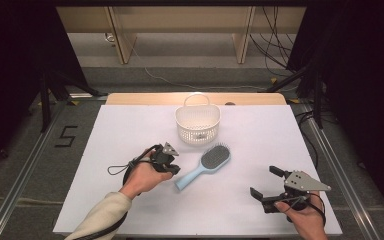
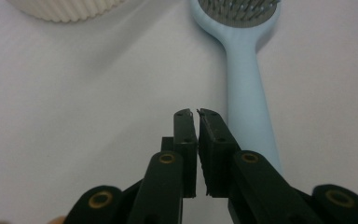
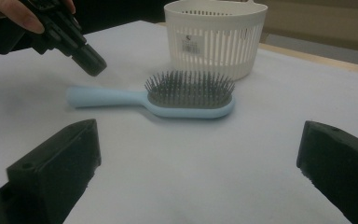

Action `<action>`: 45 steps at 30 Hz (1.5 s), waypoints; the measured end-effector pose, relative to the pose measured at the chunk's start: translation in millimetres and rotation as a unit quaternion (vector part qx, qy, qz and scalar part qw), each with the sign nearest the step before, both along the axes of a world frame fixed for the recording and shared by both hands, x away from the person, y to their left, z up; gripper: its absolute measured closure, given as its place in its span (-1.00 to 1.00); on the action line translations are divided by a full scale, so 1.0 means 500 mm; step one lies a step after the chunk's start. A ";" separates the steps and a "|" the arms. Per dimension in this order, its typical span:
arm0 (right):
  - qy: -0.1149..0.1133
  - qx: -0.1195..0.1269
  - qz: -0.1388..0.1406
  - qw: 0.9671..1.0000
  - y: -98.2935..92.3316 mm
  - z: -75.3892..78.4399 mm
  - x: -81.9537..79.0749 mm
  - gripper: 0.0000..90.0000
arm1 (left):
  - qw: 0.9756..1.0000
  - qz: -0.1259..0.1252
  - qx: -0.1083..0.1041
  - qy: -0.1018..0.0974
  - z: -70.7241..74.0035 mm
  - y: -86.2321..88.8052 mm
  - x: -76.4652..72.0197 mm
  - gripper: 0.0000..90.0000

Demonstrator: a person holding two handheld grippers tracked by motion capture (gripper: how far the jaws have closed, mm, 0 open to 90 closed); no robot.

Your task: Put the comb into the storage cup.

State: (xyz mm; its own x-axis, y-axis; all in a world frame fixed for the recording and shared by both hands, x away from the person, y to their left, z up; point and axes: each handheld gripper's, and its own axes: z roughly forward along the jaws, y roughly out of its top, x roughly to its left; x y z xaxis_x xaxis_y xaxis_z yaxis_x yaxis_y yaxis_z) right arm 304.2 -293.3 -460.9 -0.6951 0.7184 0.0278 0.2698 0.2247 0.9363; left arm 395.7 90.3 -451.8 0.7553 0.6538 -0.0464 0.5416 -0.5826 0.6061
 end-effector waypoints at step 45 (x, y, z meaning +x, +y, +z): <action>0.001 0.001 -0.005 1.000 -0.002 0.000 0.001 -0.99 | 0.996 -0.019 0.087 -0.023 0.033 -0.080 0.020 -1.00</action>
